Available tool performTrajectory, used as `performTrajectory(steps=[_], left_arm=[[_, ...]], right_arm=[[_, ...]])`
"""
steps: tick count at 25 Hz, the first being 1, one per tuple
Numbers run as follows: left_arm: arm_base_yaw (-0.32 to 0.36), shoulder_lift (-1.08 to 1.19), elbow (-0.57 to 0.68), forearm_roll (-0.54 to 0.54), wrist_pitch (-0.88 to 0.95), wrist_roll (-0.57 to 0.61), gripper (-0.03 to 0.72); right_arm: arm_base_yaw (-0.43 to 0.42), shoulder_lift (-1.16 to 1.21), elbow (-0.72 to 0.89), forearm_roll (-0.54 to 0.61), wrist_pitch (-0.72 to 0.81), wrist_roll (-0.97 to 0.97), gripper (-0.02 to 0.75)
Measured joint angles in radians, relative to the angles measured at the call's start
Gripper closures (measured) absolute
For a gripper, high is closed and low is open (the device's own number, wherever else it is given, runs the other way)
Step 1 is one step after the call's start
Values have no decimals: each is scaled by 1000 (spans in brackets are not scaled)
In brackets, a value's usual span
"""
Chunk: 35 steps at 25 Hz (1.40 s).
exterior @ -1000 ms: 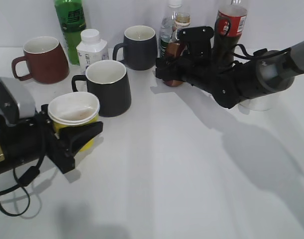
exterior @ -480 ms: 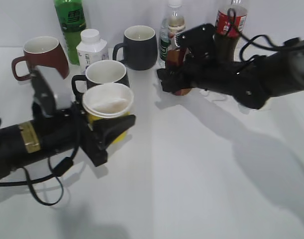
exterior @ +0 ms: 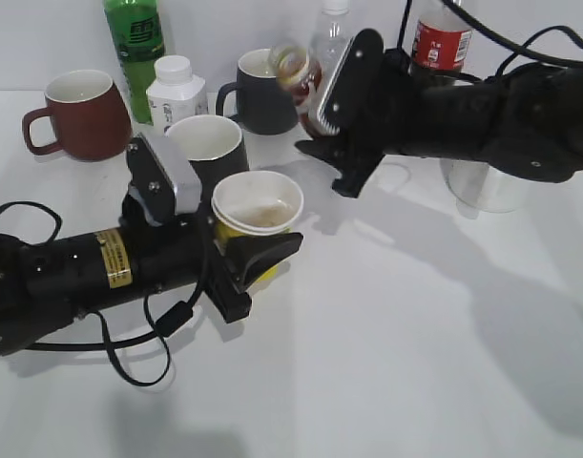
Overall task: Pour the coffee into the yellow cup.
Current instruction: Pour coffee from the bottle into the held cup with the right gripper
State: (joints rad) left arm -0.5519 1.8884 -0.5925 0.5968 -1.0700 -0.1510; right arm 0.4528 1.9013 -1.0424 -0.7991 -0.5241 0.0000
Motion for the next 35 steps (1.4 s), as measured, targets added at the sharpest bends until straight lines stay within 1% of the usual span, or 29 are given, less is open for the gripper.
performTrajectory(steps=[3,7,16,27,35], left_arm=[[0,0,-6,-1,0,0,286],[0,0,-6,-2,1,0,286],[0,0,-23,-1,1,0,286],[0,0,-25,3,5,0,286],[0,0,-25,5,7,-1,286]], right_arm=[[0,-12,6,-10,35,-133,235],[0,-16,23,-11,41,-300,235],[0,-16,28,-11,47,-571,235],[0,-16,28,-2,27,-763,235],[0,-16,28,84,-9,-927,235]])
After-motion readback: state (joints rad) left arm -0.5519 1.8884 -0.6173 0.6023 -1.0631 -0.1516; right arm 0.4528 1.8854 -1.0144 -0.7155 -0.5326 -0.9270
